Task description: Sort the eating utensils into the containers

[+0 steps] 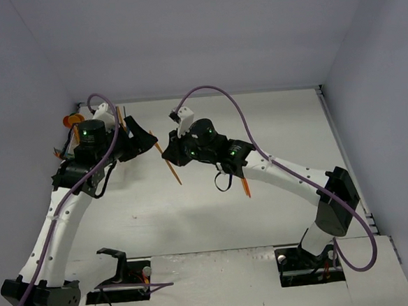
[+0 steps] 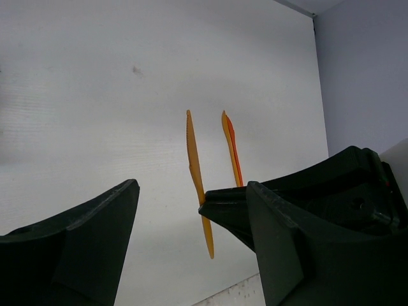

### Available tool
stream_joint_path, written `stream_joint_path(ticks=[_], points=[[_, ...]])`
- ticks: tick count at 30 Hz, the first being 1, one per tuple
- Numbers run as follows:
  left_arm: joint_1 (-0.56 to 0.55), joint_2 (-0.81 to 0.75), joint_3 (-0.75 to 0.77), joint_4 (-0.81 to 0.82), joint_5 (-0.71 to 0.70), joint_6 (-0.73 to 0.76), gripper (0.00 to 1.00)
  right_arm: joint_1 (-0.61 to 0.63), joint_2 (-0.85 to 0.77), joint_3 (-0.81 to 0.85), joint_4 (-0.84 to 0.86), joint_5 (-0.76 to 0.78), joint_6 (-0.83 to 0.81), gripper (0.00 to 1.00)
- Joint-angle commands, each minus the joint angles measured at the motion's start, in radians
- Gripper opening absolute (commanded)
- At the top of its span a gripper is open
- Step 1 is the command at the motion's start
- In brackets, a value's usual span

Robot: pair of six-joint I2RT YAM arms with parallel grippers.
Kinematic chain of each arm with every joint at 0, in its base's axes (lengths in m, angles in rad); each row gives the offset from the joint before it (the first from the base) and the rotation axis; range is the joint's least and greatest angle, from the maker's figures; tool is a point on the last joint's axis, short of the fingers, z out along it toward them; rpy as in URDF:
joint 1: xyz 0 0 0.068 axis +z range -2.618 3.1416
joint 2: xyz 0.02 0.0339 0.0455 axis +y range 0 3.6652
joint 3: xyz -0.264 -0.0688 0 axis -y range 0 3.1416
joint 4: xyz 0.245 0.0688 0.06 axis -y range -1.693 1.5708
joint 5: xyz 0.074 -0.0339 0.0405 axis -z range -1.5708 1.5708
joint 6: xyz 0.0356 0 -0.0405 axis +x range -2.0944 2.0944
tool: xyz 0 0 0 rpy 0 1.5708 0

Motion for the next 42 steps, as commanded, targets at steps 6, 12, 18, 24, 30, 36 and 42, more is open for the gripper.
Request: stream_joint_path(ticks=[6,12,18,24,30,36,42], points=[[-0.097,0.052,0.013,0.142,-0.115,-0.027,0.45,0.005,-0.090,0.005,0.123,-0.032,0.023,0.00],[-0.116,0.062,0.015,0.169,-0.137,-0.030,0.19,0.004,-0.089,0.006,0.130,-0.037,0.021,0.00],[-0.130,0.057,0.002,0.214,-0.146,-0.025,0.00,0.004,-0.084,0.006,0.129,-0.040,0.017,0.04],[-0.132,0.057,-0.001,0.209,-0.179,0.018,0.00,-0.018,-0.090,-0.014,0.126,-0.042,0.021,0.36],[-0.120,0.087,0.062,0.139,-0.338,0.201,0.00,-0.091,-0.145,-0.093,0.079,-0.019,0.018,0.49],[-0.069,0.170,0.173,0.179,-0.524,0.507,0.00,-0.203,-0.291,-0.264,-0.015,0.022,-0.022,0.50],[0.030,0.256,0.183,0.370,-0.530,0.625,0.00,-0.243,-0.381,-0.351,-0.114,0.086,-0.074,0.50]])
